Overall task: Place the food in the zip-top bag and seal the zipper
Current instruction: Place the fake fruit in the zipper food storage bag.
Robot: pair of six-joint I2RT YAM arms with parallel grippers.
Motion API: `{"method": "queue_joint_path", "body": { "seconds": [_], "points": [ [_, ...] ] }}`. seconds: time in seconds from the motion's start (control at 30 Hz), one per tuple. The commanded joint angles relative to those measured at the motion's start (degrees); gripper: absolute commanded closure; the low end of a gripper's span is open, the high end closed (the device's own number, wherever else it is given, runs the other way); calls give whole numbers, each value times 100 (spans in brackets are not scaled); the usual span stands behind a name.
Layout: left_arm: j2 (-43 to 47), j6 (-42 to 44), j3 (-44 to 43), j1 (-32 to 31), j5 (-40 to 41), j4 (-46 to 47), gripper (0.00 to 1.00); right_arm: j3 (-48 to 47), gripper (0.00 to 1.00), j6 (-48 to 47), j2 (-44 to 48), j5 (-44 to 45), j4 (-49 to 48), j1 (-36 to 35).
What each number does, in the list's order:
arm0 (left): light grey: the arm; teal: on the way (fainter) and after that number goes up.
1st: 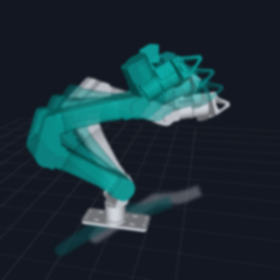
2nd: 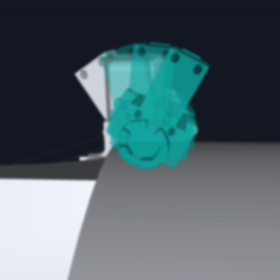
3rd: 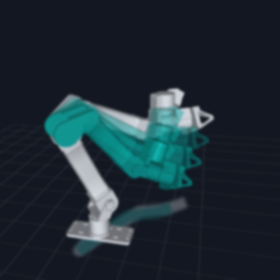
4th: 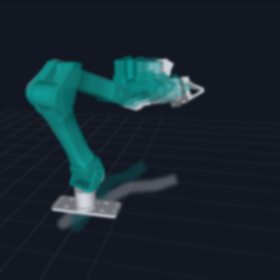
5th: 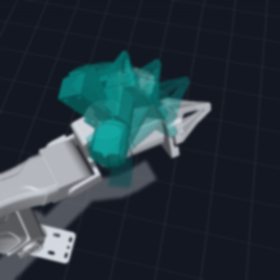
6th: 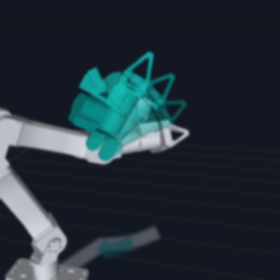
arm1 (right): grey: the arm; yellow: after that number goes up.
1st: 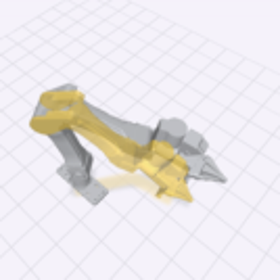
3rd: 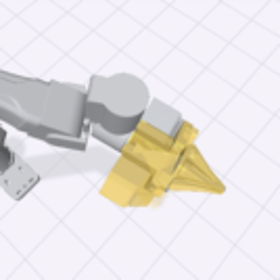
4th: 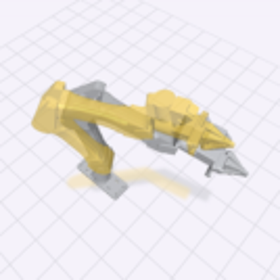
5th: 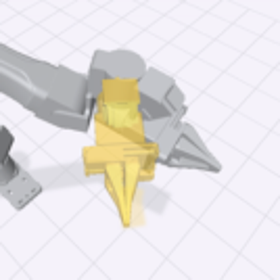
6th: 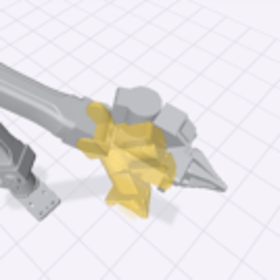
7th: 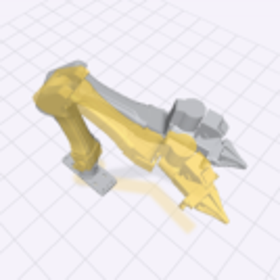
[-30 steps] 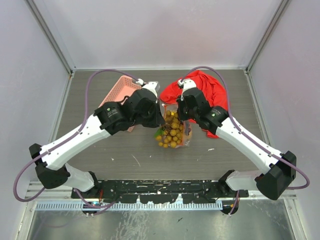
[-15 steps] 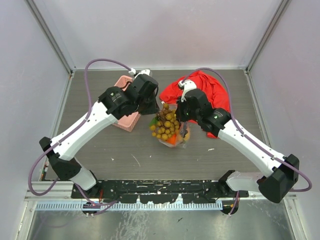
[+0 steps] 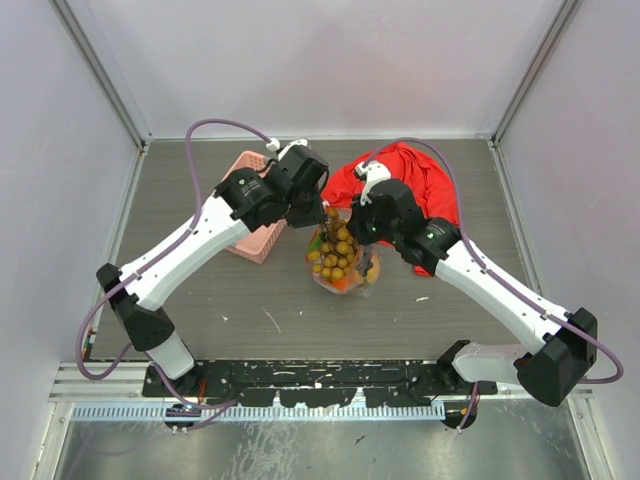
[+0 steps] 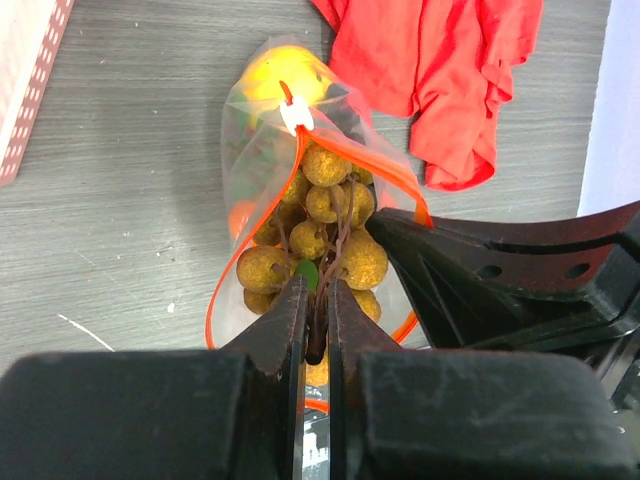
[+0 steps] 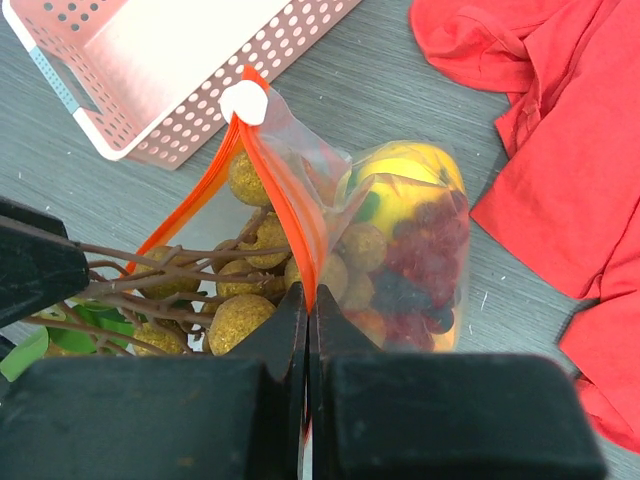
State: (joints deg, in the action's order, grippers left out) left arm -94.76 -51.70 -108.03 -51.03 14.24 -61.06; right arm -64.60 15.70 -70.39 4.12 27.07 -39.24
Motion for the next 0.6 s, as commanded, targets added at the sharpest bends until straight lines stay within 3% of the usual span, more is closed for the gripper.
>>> {"method": "queue_joint_path", "body": {
  "seconds": [0.0, 0.33, 0.57],
  "points": [
    [240, -304, -100, -15, 153, 634, 100, -37, 99, 150, 87, -187, -470, -2],
    [630, -543, 1056, -234, 876, 1345, 100, -51, 99, 218, 108, -262, -586, 4],
    [661, -477, 1367, -670, 1796, 1730, 100, -48, 99, 256, 121, -300, -630, 0]
  ]
}}
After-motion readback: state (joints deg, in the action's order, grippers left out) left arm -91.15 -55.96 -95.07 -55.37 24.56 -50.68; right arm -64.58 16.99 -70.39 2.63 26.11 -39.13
